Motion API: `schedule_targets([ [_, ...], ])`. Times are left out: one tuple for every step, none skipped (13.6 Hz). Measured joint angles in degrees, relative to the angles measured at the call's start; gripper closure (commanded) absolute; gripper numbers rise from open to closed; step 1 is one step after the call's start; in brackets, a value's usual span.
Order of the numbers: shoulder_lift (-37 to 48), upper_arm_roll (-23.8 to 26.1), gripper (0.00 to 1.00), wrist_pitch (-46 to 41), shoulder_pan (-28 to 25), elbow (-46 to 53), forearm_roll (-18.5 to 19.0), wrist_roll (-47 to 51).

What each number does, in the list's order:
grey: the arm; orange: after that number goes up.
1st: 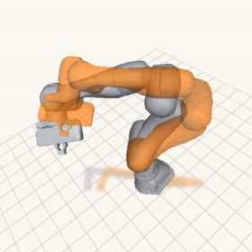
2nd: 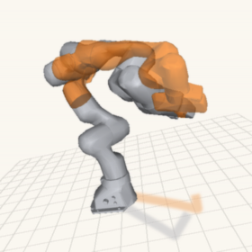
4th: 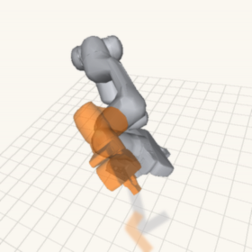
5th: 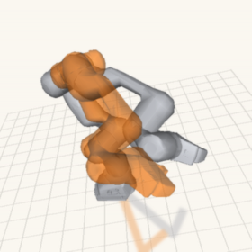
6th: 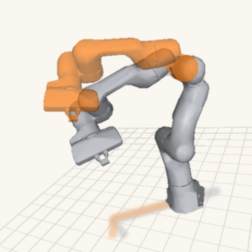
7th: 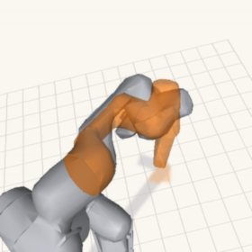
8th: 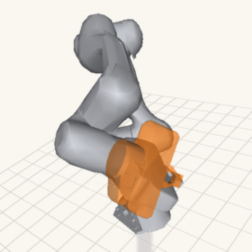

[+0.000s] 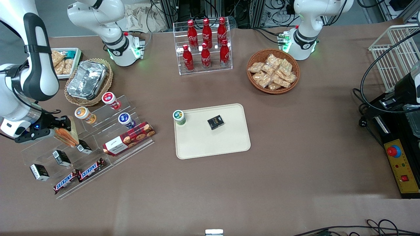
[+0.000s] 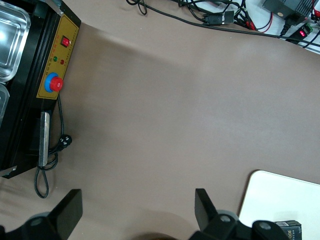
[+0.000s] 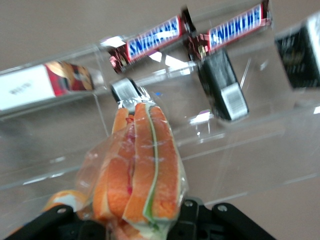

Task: Place sandwich on tray
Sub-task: 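Lift the sandwich and carry it over the cream tray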

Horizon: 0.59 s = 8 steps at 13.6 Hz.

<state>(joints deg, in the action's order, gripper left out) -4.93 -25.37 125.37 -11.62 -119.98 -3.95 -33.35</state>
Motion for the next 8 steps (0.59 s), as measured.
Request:
schedule_targets([
  [0.8, 0.1, 1.0, -1.6, -0.3, 1.6, 0.0, -1.7],
  [1.8, 0.1, 1.0, -3.9, -0.4, 3.3, 0.0, -3.5],
  [2.9, 0.2, 1.0, -5.9, -0.4, 4.7, 0.0, -5.1],
  [4.1, 0.5, 1.0, -7.5, -0.9, 5.8, -0.1, -6.2],
  [5.3, 1.0, 1.0, -8.9, -2.0, 6.6, -0.1, -6.6],
  [6.4, 1.5, 1.0, -10.3, -3.5, 7.0, -0.1, -6.6],
  [7.2, 1.8, 1.0, -11.8, -5.5, 7.1, -0.2, -6.7],
  [7.9, 2.0, 1.0, -12.6, -7.8, 7.1, -0.2, -6.7],
])
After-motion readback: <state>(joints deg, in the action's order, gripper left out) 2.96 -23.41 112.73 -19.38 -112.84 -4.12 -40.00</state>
